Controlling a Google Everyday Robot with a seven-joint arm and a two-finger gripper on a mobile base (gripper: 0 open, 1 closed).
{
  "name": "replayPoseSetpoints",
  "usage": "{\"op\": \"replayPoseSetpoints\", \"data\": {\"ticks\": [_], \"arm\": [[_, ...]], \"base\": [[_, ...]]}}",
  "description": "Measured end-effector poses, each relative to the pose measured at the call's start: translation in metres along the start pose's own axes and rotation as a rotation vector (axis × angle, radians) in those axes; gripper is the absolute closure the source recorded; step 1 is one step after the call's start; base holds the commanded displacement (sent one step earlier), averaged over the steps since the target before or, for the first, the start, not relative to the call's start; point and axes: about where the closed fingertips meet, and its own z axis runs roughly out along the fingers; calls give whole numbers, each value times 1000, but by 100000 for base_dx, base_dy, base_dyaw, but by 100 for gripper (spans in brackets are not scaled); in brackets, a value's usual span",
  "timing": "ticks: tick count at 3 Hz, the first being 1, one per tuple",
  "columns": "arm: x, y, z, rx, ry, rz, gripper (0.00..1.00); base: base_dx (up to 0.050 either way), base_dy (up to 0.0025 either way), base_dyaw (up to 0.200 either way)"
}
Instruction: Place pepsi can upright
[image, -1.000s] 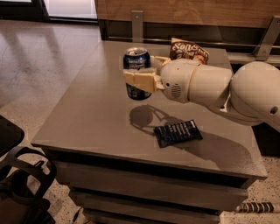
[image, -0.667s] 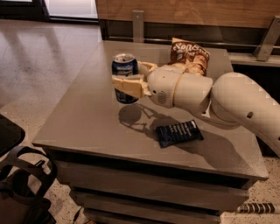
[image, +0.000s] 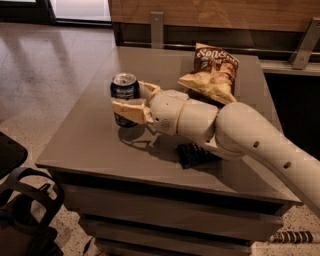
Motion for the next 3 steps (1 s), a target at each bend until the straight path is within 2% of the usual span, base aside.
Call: {"op": "replayPoseSetpoints", "data": {"ticks": [2, 3], "arm": [[9, 8, 6, -3, 73, -100, 100], [16, 15, 12, -7, 111, -128, 100]], "base": [[0, 0, 0], [0, 0, 0]]}}
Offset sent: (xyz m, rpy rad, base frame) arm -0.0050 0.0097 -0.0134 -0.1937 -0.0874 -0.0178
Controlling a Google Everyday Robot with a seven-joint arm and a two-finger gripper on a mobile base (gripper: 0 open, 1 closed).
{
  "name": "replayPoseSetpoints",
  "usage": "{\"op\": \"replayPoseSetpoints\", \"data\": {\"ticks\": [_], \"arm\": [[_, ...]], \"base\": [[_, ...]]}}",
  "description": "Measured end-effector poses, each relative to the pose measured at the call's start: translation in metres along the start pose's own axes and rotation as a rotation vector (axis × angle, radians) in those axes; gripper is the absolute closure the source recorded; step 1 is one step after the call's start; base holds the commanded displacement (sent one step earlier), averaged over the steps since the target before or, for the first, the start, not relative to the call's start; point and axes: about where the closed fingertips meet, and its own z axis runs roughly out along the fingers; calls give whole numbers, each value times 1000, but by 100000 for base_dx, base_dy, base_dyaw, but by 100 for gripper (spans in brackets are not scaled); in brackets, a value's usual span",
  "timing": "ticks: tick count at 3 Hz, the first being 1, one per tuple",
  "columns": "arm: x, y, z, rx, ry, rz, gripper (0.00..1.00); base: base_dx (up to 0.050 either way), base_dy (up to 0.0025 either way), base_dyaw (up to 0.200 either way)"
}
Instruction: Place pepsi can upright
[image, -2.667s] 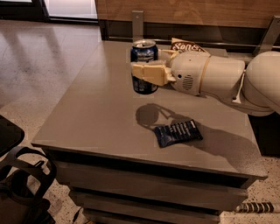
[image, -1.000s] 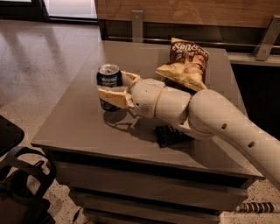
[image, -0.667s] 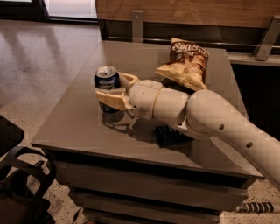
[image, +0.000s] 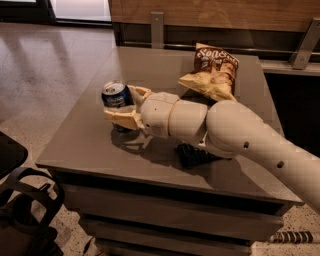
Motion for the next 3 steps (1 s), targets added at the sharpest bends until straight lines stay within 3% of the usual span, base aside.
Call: {"op": "replayPoseSetpoints", "data": {"ticks": [3], "arm": [[29, 21, 12, -21, 57, 51, 100]], "base": [[0, 0, 0]]}}
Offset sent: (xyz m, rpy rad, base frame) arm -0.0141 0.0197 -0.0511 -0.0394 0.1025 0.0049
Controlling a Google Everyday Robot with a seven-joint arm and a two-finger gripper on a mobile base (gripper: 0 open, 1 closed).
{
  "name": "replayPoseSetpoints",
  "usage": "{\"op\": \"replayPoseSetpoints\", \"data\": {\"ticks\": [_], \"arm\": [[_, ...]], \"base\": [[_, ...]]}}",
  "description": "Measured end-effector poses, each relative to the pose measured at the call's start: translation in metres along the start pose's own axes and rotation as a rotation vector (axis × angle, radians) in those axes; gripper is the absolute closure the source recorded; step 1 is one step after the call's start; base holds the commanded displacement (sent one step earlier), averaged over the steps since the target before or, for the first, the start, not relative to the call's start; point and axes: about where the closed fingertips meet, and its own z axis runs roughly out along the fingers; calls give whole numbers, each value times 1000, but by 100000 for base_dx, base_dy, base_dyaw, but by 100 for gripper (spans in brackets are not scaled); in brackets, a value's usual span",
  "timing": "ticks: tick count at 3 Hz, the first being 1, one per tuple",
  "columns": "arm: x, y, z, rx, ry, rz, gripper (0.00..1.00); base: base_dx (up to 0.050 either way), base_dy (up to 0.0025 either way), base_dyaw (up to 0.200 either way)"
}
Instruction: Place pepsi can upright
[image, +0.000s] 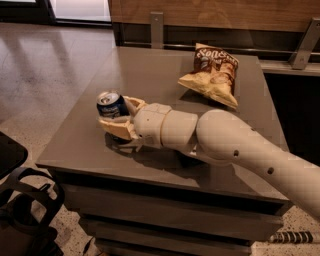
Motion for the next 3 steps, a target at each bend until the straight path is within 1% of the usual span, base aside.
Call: {"op": "replayPoseSetpoints", "data": {"ticks": [1, 3], "arm": [[-3, 0, 0, 0, 0, 0, 85], [-4, 1, 1, -3, 0, -1, 38]], "base": [[0, 0, 0], [0, 0, 0]]}}
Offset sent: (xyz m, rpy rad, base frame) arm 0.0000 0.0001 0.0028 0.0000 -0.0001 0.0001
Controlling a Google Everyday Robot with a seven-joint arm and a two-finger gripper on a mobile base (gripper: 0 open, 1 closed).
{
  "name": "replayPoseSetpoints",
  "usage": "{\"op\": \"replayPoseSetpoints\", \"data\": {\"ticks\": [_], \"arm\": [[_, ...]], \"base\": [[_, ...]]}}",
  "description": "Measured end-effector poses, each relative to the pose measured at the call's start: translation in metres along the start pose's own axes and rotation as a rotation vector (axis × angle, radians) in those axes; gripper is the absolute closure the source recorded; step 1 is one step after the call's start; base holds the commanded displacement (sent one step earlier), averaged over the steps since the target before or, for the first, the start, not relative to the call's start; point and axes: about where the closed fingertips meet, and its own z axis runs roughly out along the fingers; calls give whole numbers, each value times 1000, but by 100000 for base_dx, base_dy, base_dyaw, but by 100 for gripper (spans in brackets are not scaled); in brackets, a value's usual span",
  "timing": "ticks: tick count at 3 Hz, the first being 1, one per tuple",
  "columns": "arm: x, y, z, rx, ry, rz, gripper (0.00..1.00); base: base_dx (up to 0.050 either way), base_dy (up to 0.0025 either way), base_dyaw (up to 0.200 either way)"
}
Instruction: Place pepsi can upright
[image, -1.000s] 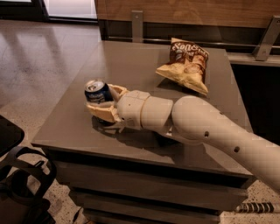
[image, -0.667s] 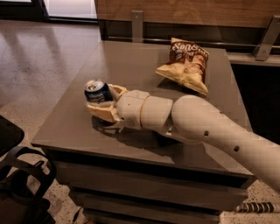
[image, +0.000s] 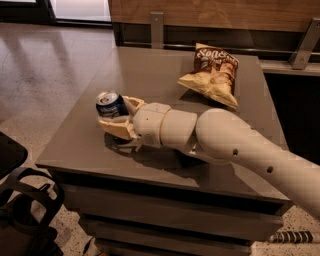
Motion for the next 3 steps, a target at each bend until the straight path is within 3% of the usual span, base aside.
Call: {"op": "replayPoseSetpoints", "data": {"ticks": [1, 2, 3], "arm": [[-1, 1, 1, -3, 0, -1, 15], [-1, 3, 2, -6, 0, -2, 0], [-1, 3, 2, -6, 0, -3, 0]], "base": [[0, 0, 0], [0, 0, 0], [0, 0, 0]]}}
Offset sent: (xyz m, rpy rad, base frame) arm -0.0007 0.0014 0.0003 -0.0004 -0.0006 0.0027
